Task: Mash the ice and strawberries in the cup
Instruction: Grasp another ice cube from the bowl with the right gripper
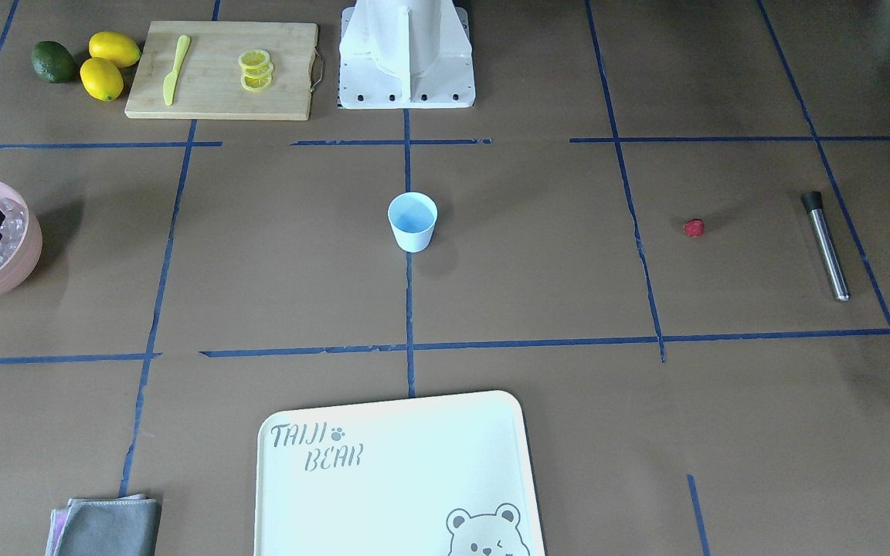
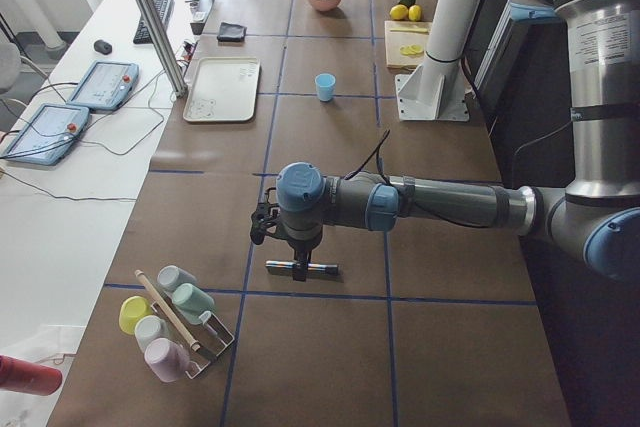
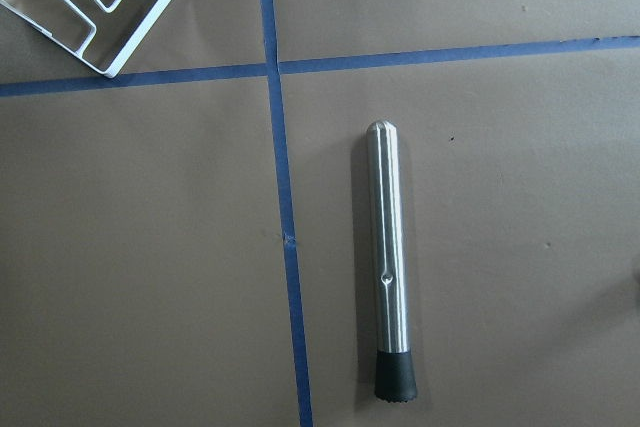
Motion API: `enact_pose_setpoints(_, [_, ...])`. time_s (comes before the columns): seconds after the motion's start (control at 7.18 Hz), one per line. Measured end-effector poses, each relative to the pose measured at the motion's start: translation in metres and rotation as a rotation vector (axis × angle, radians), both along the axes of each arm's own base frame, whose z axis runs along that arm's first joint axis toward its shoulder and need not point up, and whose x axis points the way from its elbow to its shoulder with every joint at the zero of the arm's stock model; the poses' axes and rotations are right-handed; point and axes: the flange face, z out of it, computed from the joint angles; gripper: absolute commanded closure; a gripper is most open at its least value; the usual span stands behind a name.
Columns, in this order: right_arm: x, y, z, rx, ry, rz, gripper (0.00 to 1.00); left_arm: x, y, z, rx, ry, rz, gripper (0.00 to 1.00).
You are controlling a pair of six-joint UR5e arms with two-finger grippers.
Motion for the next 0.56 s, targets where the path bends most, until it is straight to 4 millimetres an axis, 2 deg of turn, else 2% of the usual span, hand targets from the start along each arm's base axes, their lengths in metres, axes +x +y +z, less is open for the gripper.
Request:
enact_pose_setpoints(0.14, [-0.0002, -0.0004, 0.0001, 0.0, 0.0, 0.0, 0.39, 0.0, 0.0, 0.0, 0.0, 0.0, 0.0, 0.0])
enact_pose_setpoints(0.56, [0.0007, -0.0009, -0.0001, 0.001, 0.0, 0.002, 0.82, 0.0, 0.0, 0.0003, 0.0, 0.0, 0.0, 0.0])
